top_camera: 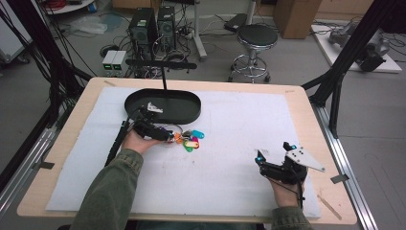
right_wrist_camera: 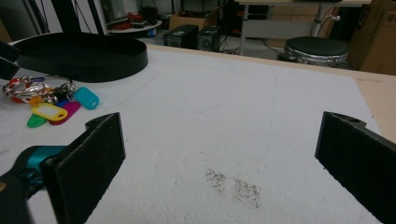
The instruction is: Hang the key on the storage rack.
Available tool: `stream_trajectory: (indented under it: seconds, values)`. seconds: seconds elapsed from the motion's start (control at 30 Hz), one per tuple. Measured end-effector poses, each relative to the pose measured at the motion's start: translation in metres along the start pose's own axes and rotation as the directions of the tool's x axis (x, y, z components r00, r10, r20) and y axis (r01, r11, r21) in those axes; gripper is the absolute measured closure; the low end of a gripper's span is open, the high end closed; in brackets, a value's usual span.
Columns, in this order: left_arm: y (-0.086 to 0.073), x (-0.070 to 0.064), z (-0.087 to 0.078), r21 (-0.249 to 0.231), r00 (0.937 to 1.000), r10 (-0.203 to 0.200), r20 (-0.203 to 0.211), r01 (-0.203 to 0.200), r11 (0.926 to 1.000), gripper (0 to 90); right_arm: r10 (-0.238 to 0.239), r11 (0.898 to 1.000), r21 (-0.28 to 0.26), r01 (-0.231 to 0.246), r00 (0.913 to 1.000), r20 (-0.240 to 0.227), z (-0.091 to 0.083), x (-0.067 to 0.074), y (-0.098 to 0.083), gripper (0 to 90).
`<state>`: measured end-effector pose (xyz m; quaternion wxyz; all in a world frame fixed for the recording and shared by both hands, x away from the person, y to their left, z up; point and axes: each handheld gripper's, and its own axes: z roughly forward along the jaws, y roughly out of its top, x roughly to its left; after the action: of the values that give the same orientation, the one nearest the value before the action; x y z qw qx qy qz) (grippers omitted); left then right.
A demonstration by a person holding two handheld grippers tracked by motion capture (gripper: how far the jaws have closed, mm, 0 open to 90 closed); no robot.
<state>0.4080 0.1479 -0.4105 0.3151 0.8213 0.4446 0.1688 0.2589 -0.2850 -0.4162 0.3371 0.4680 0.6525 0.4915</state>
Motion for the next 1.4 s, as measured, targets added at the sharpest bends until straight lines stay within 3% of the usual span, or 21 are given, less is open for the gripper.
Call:
stream_trajectory:
  seconds: [0.1, 0.2, 0.4, 0.47, 0.6, 0.7, 0.77, 0.87, 0.93, 1.03, 1.2, 1.4]
  values:
    - [-0.001, -0.001, 0.003, 0.017, 0.9995, -0.031, 0.003, 0.031, 0.9994, 16.3, 0.005, 1.0, 0.002, -0.005, 1.0, -0.002, 0.0, 0.0, 0.0, 0.5]
    - [-0.001, -0.004, 0.004, 0.012, 0.9994, -0.033, 0.009, 0.033, 0.9994, 19.8, 0.002, 1.0, 0.009, -0.002, 1.0, -0.001, 0.0, 0.0, 0.0, 0.5]
    - [-0.001, -0.007, 0.007, 0.023, 0.9973, -0.052, 0.051, 0.051, 0.9984, 36.8, 0.006, 1.0, 0.014, -0.006, 1.0, -0.003, -0.001, -0.001, -0.001, 0.5]
    - [-0.002, -0.007, 0.008, 0.039, 0.9957, -0.058, 0.072, 0.055, 0.9977, 46.7, 0.011, 1.0, 0.015, -0.011, 0.9999, -0.002, -0.001, -0.001, -0.001, 0.5]
    - [-0.003, -0.008, 0.01, 0.055, 0.9965, -0.042, 0.072, 0.038, 0.9977, 59.2, 0.008, 1.0, 0.008, -0.008, 1.0, 0.002, -0.002, -0.001, -0.001, 0.5]
    - [-0.003, -0.007, 0.01, 0.04, 0.9968, -0.042, 0.068, 0.039, 0.9984, 66.1, 0.009, 1.0, 0.01, -0.009, 1.0, 0.004, -0.002, -0.002, -0.001, 0.5]
    - [-0.002, -0.002, 0.009, 0.029, 0.9915, -0.081, 0.102, 0.079, 0.9965, 72.2, 0.005, 1.0, 0.01, -0.005, 1.0, 0.003, -0.001, -0.002, -0.001, 0.5]
    - [-0.004, 0.003, 0.009, 0.048, 0.988, -0.1, 0.118, 0.095, 0.9943, 73.8, 0.003, 1.0, 0.008, -0.003, 1.0, 0.005, -0.002, -0.002, -0.001, 0.5]
    - [-0.004, 0.006, 0.005, 0.022, 0.9808, -0.124, 0.151, 0.122, 0.9923, 78.9, 0.006, 1.0, 0.008, -0.006, 1.0, 0.006, -0.002, -0.002, -0.001, 0.5]
    - [-0.003, 0.003, 0.002, 0.009, 0.9868, -0.082, 0.139, 0.082, 0.9966, 80.2, 0.0, 1.0, 0.002, 0.0, 1.0, 0.008, -0.002, -0.002, -0.001, 0.5]
    - [-0.002, -0.001, -0.002, -0.021, 0.9906, -0.045, 0.13, 0.048, 0.9986, 80.7, 0.002, 1.0, 0.001, -0.002, 0.9999, 0.011, -0.003, -0.002, -0.001, 0.6]
    - [0.002, 0.0, -0.017, -0.118, 0.9944, -0.009, 0.106, 0.022, 0.9928, 80.7, 0.003, 1.0, -0.003, -0.003, 0.9999, 0.01, -0.003, -0.002, -0.001, 0.5]
